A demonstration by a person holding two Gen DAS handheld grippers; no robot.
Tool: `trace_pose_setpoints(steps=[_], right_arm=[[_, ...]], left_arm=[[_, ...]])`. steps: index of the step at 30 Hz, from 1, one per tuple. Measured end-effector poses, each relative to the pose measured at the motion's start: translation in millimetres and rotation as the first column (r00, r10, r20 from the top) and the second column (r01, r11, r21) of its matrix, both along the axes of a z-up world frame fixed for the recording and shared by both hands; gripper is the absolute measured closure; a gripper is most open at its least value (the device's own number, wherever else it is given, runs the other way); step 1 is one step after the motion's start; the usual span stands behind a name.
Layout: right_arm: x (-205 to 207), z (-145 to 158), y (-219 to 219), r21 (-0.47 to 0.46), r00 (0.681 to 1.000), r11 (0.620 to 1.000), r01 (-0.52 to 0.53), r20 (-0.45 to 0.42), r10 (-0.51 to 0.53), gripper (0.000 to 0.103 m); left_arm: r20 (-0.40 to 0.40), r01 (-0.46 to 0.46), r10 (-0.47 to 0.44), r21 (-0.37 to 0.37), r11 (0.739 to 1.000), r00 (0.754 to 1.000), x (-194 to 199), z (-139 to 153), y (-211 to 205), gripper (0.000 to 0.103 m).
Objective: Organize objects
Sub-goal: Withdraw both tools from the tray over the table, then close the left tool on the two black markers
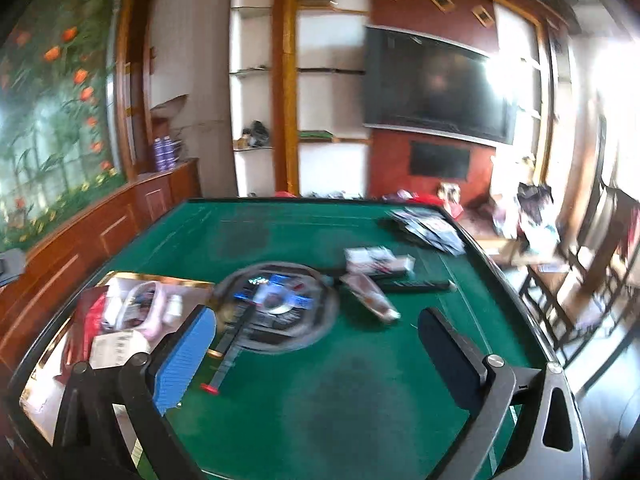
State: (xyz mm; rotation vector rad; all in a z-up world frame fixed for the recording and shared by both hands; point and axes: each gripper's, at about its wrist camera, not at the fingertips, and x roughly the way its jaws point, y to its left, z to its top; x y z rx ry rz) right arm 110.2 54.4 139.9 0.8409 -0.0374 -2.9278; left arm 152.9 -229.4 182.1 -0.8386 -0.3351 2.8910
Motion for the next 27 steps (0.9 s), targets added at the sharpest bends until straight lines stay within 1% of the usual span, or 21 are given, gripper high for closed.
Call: trace_pose_setpoints(steps=[1, 3, 7, 10, 13, 15, 16, 18, 22, 24, 25, 27], right_arm=[[-3.7, -4.2, 10.7, -0.024, 1.000, 1.000, 0.011, 0.029, -0.010, 0.000], [-15.3, -20.2, 38.5, -0.102, 0.995, 0.994, 0.045, 0.097, -0.035, 0.000], [-32.1, -48.8, 67.2, -0.194, 0.985, 0.979, 0.060, 0.169, -0.027, 0.000], [-41.7, -61.5, 80.2, -0.220, 0.986, 0.973, 0.065, 0.167, -0.028, 0.000], [-53.3, -71.1, 85.7, -0.230, 0.988, 0.971, 0.060, 0.153, -0.025, 0.000], [-59.2, -76.6, 91.1, -0.256, 0.988, 0.965, 0.065, 0.155, -0.025, 0.000], [-61.8, -79.0, 94.6, -0.278, 0.985, 0.958, 0.067, 0.169, -0.020, 0.000], [-62.0, -78.3, 99.8, -0.307, 0.986, 0.950, 0.058, 0.169, -0.006, 0.000], [-52.7, -72.0, 108.7, -0.334, 0.991, 0.940, 0.067, 0.129, -0.025, 0.000], [-50.6, -70.0, 111.2, -0.341, 0.992, 0.937, 0.076, 0.121, -0.036, 0.000], [-49.1, -68.5, 112.9, -0.342, 0.993, 0.936, 0.081, 0.113, -0.045, 0.000], [-47.8, -66.4, 115.0, -0.345, 0.994, 0.935, 0.083, 0.098, -0.052, 0.000]], left_arm=[[0.011, 0.023, -0.023, -0.002, 1.000, 1.000, 1.1, -2.4, 13.7, 0.004], [0.038, 0.063, -0.063, -0.010, 0.998, 0.997, 0.7, -10.2, 33.6, 0.003], [0.131, 0.103, -0.094, -0.068, 0.992, 0.987, -18.2, -34.9, 76.1, 0.003], [0.174, 0.094, -0.074, -0.111, 0.989, 0.982, -36.3, -53.6, 96.3, 0.003], [0.198, 0.102, -0.066, -0.179, 0.979, 0.978, -62.1, -73.6, 120.9, 0.003], [0.223, 0.097, -0.049, -0.210, 0.973, 0.973, -82.5, -86.8, 130.5, 0.004], [0.243, 0.088, -0.031, -0.226, 0.970, 0.970, -92.7, -94.0, 133.1, 0.004], [0.294, 0.070, 0.002, -0.234, 0.970, 0.956, -116.2, -108.2, 134.3, 0.007], [0.334, 0.023, 0.055, -0.226, 0.974, 0.941, -159.5, -119.4, 132.6, 0.008], [0.373, 0.004, 0.078, -0.215, 0.977, 0.924, -185.9, -128.2, 130.7, 0.009], [0.377, -0.021, 0.110, -0.234, 0.972, 0.920, -198.5, -132.0, 129.4, 0.009], [0.373, -0.026, 0.137, -0.287, 0.957, 0.918, -213.3, -136.9, 133.4, 0.011]])
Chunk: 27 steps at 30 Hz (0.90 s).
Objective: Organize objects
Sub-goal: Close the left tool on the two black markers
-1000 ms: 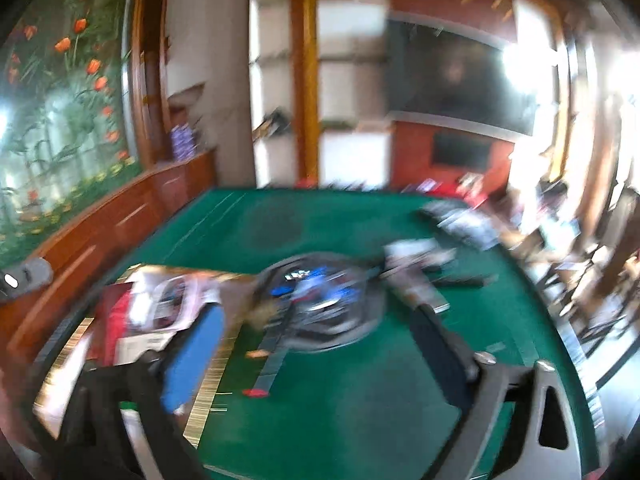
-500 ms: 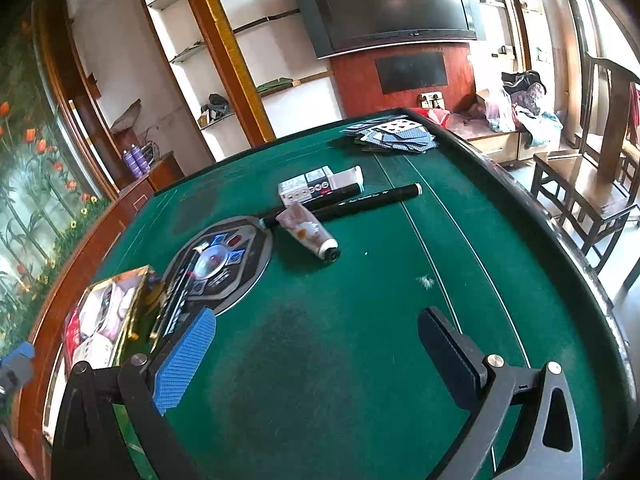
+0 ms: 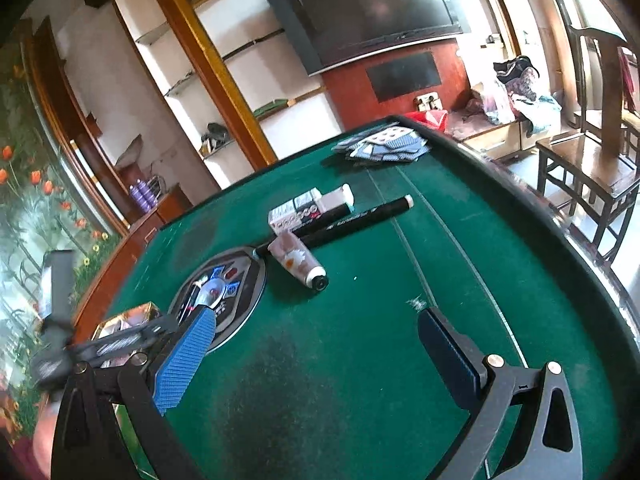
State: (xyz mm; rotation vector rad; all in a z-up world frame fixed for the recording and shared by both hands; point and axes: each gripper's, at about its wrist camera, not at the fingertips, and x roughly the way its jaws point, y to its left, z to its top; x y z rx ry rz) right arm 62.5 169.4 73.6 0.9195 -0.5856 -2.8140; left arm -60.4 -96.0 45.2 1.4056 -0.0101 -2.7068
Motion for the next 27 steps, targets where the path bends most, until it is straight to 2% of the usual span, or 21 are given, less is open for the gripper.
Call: trace_pose_setpoints(steps=[2, 4, 5, 6, 7, 8, 11, 16, 18, 20, 23, 25, 27], right_arm=[[0.8, 1.2, 0.9, -0.002, 1.000, 1.000, 0.002, -0.005, -0.002, 0.000], [0.3, 0.9, 1.6, -0.009, 1.000, 1.000, 0.002, -0.002, -0.002, 0.000], [0.0, 0.5, 1.7, -0.010, 1.000, 1.000, 0.005, 0.004, -0.005, 0.000], [-1.1, 0.1, 2.5, -0.013, 1.000, 1.000, 0.005, 0.008, -0.005, 0.000], [-1.6, -0.7, 3.4, -0.020, 1.000, 1.000, 0.005, 0.014, -0.005, 0.000], [-1.7, -1.6, 3.9, -0.025, 1.000, 1.000, 0.005, 0.017, -0.004, 0.000], [-1.3, -3.4, 4.1, -0.040, 1.000, 0.999, -0.007, 0.025, 0.008, 0.000], [-1.7, -5.7, 1.6, -0.022, 0.999, 1.000, -0.009, 0.035, 0.010, 0.000], [-2.6, -6.8, 1.2, -0.020, 0.999, 1.000, -0.011, 0.042, 0.012, 0.000], [-3.1, -8.6, 1.2, -0.019, 0.999, 1.000, -0.011, 0.050, 0.012, 0.000], [-5.0, -10.9, 2.6, -0.014, 0.998, 1.000, -0.003, 0.062, 0.004, 0.000], [-6.9, -13.6, 4.4, -0.018, 0.997, 1.000, 0.002, 0.079, 0.000, 0.000], [-7.7, -15.6, 7.0, -0.031, 0.996, 0.999, 0.006, 0.089, -0.004, 0.000]], left_arm=[[0.044, -0.004, 0.005, -0.032, 0.999, 0.999, -11.5, -10.3, 1.0, 0.015], [0.119, -0.009, 0.015, -0.046, 0.999, 0.993, -16.5, -25.4, 1.8, 0.027], [0.111, -0.013, 0.017, -0.035, 0.999, 0.994, -13.0, -26.6, 1.0, 0.034], [0.103, -0.017, 0.020, -0.032, 0.999, 0.994, -9.6, -25.2, 0.2, 0.049], [0.105, -0.013, 0.016, -0.033, 0.999, 0.994, -7.3, -23.2, -0.3, 0.056], [0.105, -0.004, 0.005, -0.009, 1.000, 0.994, -2.0, -20.9, -1.4, 0.069], [0.122, 0.035, -0.048, 0.102, 0.994, 0.991, 14.5, -19.3, -0.7, 0.070], [0.089, 0.074, -0.081, 0.084, 0.994, 0.993, 38.0, -21.8, 13.3, 0.064], [0.078, 0.084, -0.093, 0.113, 0.990, 0.993, 37.6, -21.3, 10.9, 0.051], [0.075, 0.071, -0.086, 0.183, 0.981, 0.994, 30.5, -20.5, -0.4, 0.044], [0.076, 0.004, -0.026, 0.277, 0.961, 0.997, 14.3, -19.3, -25.4, 0.044], [0.079, -0.040, 0.020, 0.268, 0.963, 0.997, 4.2, -17.8, -38.5, 0.044], [0.061, -0.081, 0.071, 0.192, 0.978, 0.996, 2.1, -17.1, -44.1, 0.044]])
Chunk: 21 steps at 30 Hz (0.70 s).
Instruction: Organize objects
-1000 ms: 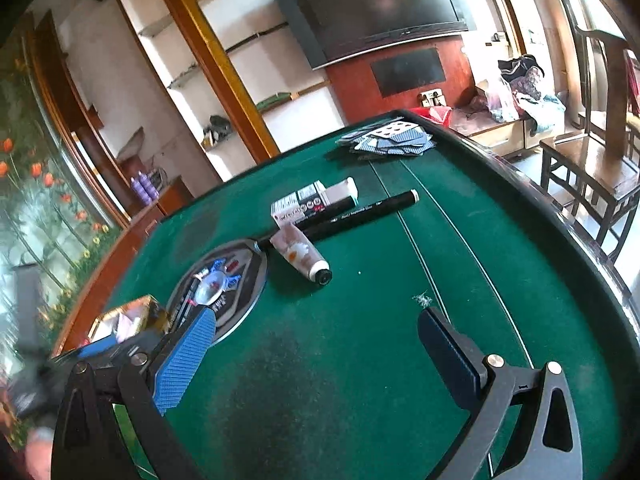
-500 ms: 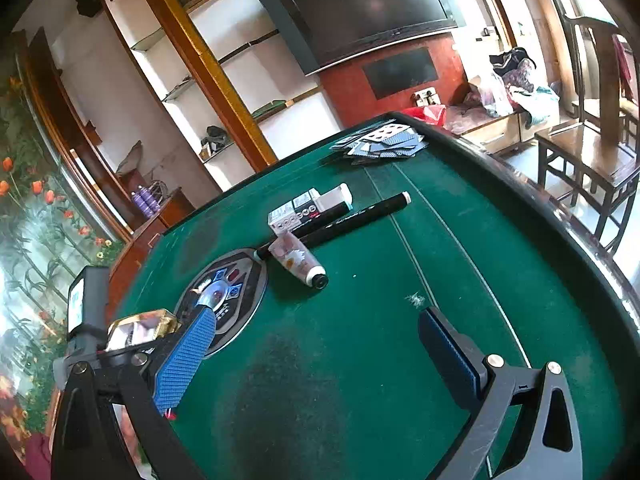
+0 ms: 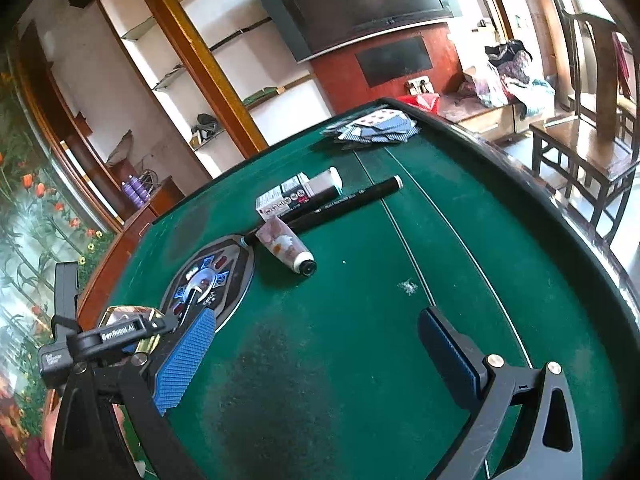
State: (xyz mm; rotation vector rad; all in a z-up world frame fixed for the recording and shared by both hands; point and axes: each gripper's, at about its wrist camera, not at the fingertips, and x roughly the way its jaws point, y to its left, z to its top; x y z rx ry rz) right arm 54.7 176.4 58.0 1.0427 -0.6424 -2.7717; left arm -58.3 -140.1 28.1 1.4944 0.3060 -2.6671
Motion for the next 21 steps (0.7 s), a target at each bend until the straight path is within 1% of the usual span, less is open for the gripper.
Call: trace_pose_setpoints(steps=[1, 2, 4, 5, 6, 7, 8, 9, 10, 11, 12, 13, 15, 16, 18, 21], right_arm=[[-0.2, -1.0, 1.3, -0.004, 1.000, 1.000, 0.003, 0.002, -0.003, 0.000], [-0.2, -1.3, 1.6, -0.004, 1.000, 1.000, 0.004, 0.003, -0.004, 0.000], [-0.7, -1.5, 0.1, -0.003, 1.000, 1.000, -0.003, 0.005, 0.003, 0.000], [-0.9, -1.5, -0.6, -0.001, 1.000, 1.000, -0.007, 0.005, 0.007, 0.000], [-1.3, -1.4, -1.7, 0.001, 1.000, 1.000, -0.012, 0.006, 0.012, 0.000], [-1.3, -1.1, -3.0, 0.002, 1.000, 1.000, -0.018, 0.004, 0.018, 0.000], [-1.0, -0.8, -3.9, 0.002, 1.000, 1.000, -0.021, 0.001, 0.021, 0.000], [-0.5, -0.5, -4.6, 0.004, 1.000, 1.000, -0.022, -0.002, 0.022, 0.000], [-0.2, -0.2, -5.0, 0.005, 1.000, 1.000, -0.021, -0.004, 0.021, 0.000], [0.0, -0.2, -4.8, 0.004, 1.000, 1.000, -0.019, -0.005, 0.019, 0.000], [0.2, -0.5, -4.0, 0.001, 1.000, 1.000, -0.017, -0.004, 0.017, 0.000], [-0.7, -0.6, -3.6, -0.004, 1.000, 1.000, -0.015, -0.001, 0.015, 0.000], [-2.0, -2.2, -2.9, -0.014, 1.000, 1.000, -0.017, 0.008, 0.017, 0.000], [-2.8, -3.6, -2.7, -0.019, 1.000, 1.000, -0.019, 0.018, 0.019, 0.000], [-3.6, -5.6, -1.9, -0.032, 0.999, 0.999, -0.023, 0.030, 0.024, 0.000], [-2.6, -5.2, -0.8, -0.032, 0.999, 0.999, -0.018, 0.027, 0.019, 0.000]], left_arm=[[-0.008, -0.010, 0.010, -0.021, 1.000, 1.000, 0.1, 0.2, -3.4, 0.044], [-0.011, -0.021, 0.020, -0.027, 0.999, 1.000, 0.6, 1.0, -7.5, 0.044], [-0.017, -0.022, 0.022, 0.001, 1.000, 1.000, 5.2, 4.2, -10.8, 0.044], [-0.026, 0.011, -0.011, 0.008, 1.000, 1.000, 9.4, 7.0, -5.3, 0.044], [-0.031, 0.050, -0.050, -0.017, 0.999, 0.998, 13.3, 9.3, 2.6, 0.044], [-0.034, 0.094, -0.097, -0.068, 0.993, 0.995, 17.2, 11.5, 14.0, 0.044], [-0.037, 0.151, -0.157, -0.143, 0.978, 0.987, 23.1, 13.2, 28.1, 0.044], [-0.034, 0.183, -0.193, -0.196, 0.963, 0.981, 27.6, 13.6, 37.9, 0.045], [-0.027, 0.196, -0.208, -0.240, 0.951, 0.978, 29.5, 13.1, 44.1, 0.047], [-0.021, 0.200, -0.214, -0.280, 0.939, 0.977, 31.1, 12.5, 48.3, 0.052], [-0.019, 0.202, -0.217, -0.298, 0.933, 0.976, 31.6, 12.3, 49.8, 0.055], [-0.018, 0.204, -0.220, -0.302, 0.931, 0.975, 31.6, 12.5, 49.3, 0.056], [-0.006, 0.202, -0.213, -0.287, 0.936, 0.977, 30.9, 11.3, 43.9, 0.061], [0.000, 0.199, -0.207, -0.282, 0.939, 0.978, 31.0, 8.7, 40.2, 0.062], [0.012, 0.200, -0.205, -0.285, 0.937, 0.979, 32.0, 0.6, 36.6, 0.063], [0.011, 0.200, -0.208, -0.329, 0.923, 0.978, 31.1, -5.5, 44.2, 0.061]])
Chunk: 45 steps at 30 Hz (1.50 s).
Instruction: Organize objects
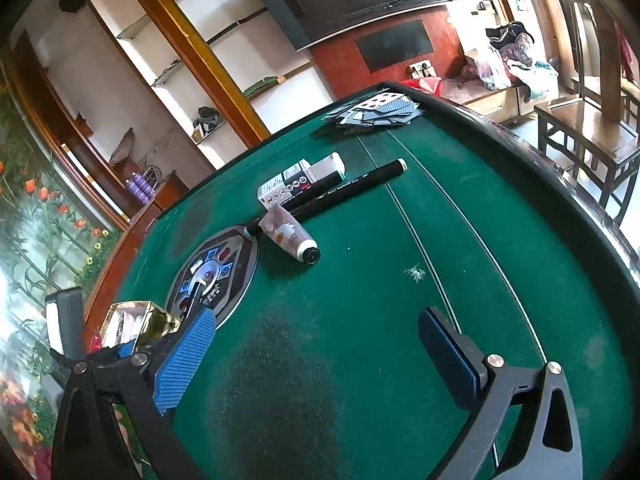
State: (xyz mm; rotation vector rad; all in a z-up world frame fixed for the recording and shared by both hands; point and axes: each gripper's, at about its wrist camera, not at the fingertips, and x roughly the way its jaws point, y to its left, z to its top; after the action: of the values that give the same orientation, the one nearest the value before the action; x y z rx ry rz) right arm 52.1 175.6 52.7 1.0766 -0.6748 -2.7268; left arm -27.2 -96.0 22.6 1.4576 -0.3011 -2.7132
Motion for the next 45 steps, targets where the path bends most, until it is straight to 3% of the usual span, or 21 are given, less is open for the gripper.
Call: trace_pose_setpoints(steps=[6, 11, 15, 17, 21, 27, 30, 35, 37, 39, 40, 41, 42, 43, 45], right_arm=[[-1.2, -2.0, -3.1, 0.008, 1.000, 1.000, -0.011, 0.013, 0.011, 0.000], [-2.6, -3.1, -5.3, 0.008, 1.000, 1.000, -0.016, 0.017, 0.016, 0.000], [-3.2, -3.1, -9.5, 0.016, 0.999, 0.999, -0.031, 0.016, 0.031, 0.000], [-3.0, -2.7, -11.3, 0.023, 0.999, 0.999, -0.037, 0.014, 0.037, 0.000], [-3.9, -3.2, -13.1, 0.025, 0.999, 0.999, -0.046, 0.017, 0.045, 0.000], [-3.8, -4.9, -13.5, 0.026, 0.999, 0.999, -0.046, 0.023, 0.046, 0.000], [-4.1, -4.9, -14.0, 0.026, 0.998, 0.998, -0.050, 0.026, 0.050, 0.000], [-4.2, -5.2, -14.9, 0.029, 0.998, 0.998, -0.052, 0.031, 0.051, 0.000], [-4.9, -6.1, -14.1, 0.023, 0.998, 0.998, -0.051, 0.036, 0.050, 0.000], [-4.6, -6.6, -13.2, 0.013, 0.998, 0.999, -0.051, 0.039, 0.050, 0.000], [-4.5, -6.5, -13.1, 0.012, 0.998, 0.999, -0.051, 0.041, 0.050, 0.000], [-4.7, -6.6, -13.3, 0.012, 0.998, 0.999, -0.053, 0.043, 0.052, 0.000], [-4.8, -6.7, -13.7, 0.010, 0.998, 0.998, -0.056, 0.043, 0.056, 0.000], [-4.3, -6.5, -14.1, 0.010, 0.997, 0.998, -0.059, 0.042, 0.058, 0.000], [-3.2, -5.6, -15.0, 0.014, 0.998, 0.998, -0.061, 0.036, 0.061, 0.000]], left_arm=[[0.000, -0.017, 0.017, 0.003, 1.000, 1.000, -8.0, -0.6, 3.9, 0.059], [-0.023, -0.052, 0.058, 0.214, 0.976, 0.998, -2.1, 7.8, -17.2, 0.056], [-0.048, -0.030, 0.044, 0.261, 0.965, 0.998, 0.0, 13.2, -17.3, 0.051], [-0.074, 0.003, 0.014, 0.221, 0.975, 0.997, 3.6, 15.9, -9.5, 0.050], [-0.057, 0.045, -0.042, 0.050, 0.998, 0.997, 4.1, 10.4, 10.1, 0.049], [-0.054, 0.053, -0.053, -0.014, 0.999, 0.997, 2.9, 10.2, 8.2, 0.067], [-0.065, 0.088, -0.094, -0.090, 0.992, 0.993, 9.7, 8.9, 19.6, 0.067], [-0.060, 0.152, -0.162, -0.141, 0.978, 0.985, 18.3, 7.3, 32.9, 0.064], [-0.080, 0.166, -0.173, -0.081, 0.983, 0.982, 22.8, 15.0, 27.8, 0.064], [-0.138, 0.192, -0.186, 0.033, 0.981, 0.973, 29.7, 29.1, 15.0, 0.061], [-0.155, 0.195, -0.182, 0.073, 0.978, 0.971, 29.8, 32.2, 8.7, 0.054], [-0.148, 0.179, -0.160, 0.126, 0.976, 0.976, 25.4, 30.7, 0.1, 0.040], [-0.128, 0.169, -0.149, 0.167, 0.971, 0.981, 20.4, 28.0, -5.0, 0.037], [-0.100, 0.153, -0.136, 0.182, 0.971, 0.986, 14.0, 25.0, -8.2, 0.037], [-0.104, 0.089, -0.076, 0.131, 0.987, 0.992, 4.1, 24.5, -14.5, 0.037]])
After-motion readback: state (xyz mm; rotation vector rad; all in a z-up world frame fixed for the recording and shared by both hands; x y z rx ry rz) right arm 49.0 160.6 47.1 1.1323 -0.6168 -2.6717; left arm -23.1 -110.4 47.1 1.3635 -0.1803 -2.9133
